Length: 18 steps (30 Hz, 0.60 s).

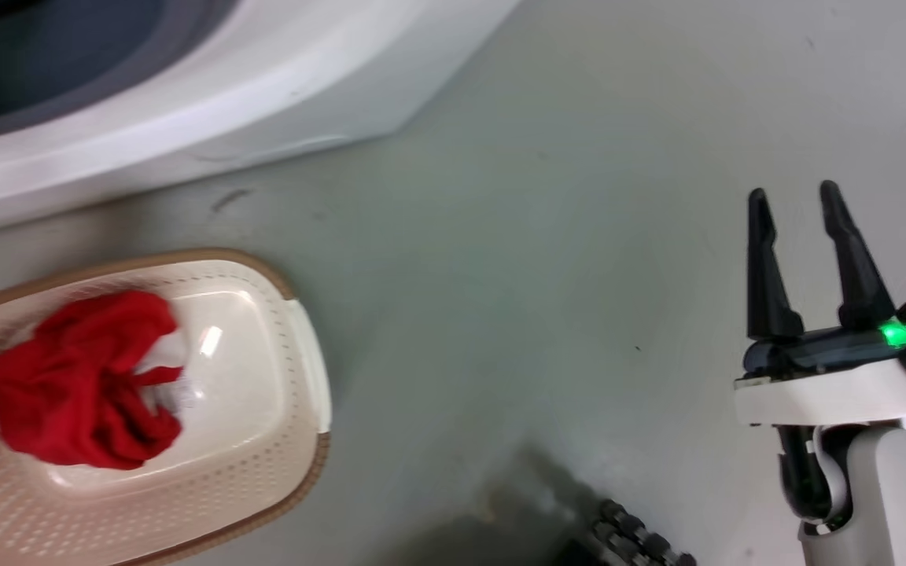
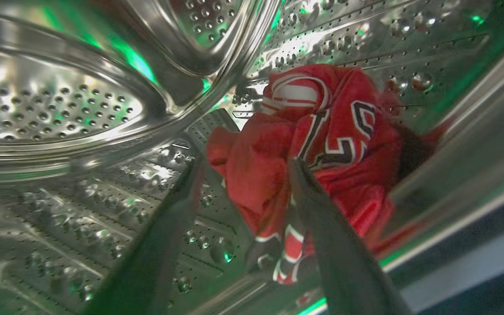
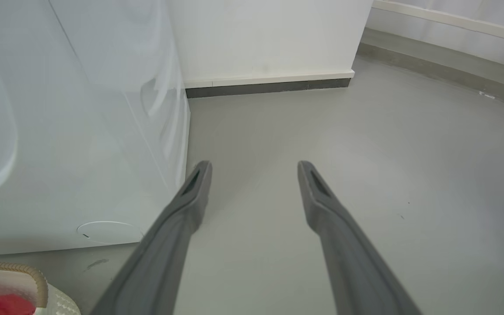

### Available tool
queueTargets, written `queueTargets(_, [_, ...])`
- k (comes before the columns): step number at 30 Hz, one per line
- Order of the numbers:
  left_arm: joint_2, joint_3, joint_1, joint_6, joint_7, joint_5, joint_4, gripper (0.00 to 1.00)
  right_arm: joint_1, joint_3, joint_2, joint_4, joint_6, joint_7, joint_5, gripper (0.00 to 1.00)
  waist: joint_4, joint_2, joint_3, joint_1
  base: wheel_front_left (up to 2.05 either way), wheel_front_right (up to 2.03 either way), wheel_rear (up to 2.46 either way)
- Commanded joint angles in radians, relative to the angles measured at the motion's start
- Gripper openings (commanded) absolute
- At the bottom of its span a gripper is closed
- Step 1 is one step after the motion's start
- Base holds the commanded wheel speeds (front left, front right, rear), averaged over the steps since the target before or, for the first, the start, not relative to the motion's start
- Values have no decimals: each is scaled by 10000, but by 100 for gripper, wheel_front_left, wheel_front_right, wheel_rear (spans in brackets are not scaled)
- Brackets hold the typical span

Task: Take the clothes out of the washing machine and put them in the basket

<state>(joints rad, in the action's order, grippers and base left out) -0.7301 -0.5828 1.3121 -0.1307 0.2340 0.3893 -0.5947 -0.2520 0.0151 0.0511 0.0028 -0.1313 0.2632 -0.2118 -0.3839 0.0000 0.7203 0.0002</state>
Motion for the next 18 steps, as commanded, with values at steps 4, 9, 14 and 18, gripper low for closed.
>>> queueTargets(4, [-247, -550, 1510, 19, 1379, 865, -420, 100, -174, 371, -16, -21, 9, 24, -392, 100, -949, 0, 909, -2, 0, 0, 0])
queueTargets(9, [-278, -1096, 2766, 19, 2889, 1608, -1082, 100, 87, 803, -18, -124, 9, 24, -600, 100, -1211, 0, 1138, -2, 0, 0, 0])
queueTargets(14, [11, -1098, 3203, 60, 3880, 2087, -2218, 100, 264, 669, -13, -139, 10, 24, -844, 100, -1229, 0, 1258, -2, 0, 0, 0])
queueTargets(18, [103, -1169, 3298, 43, 4153, 2233, -2747, 100, 304, 449, -13, -221, 10, 24, -963, 100, -1214, 0, 1316, -2, 0, 0, 0])
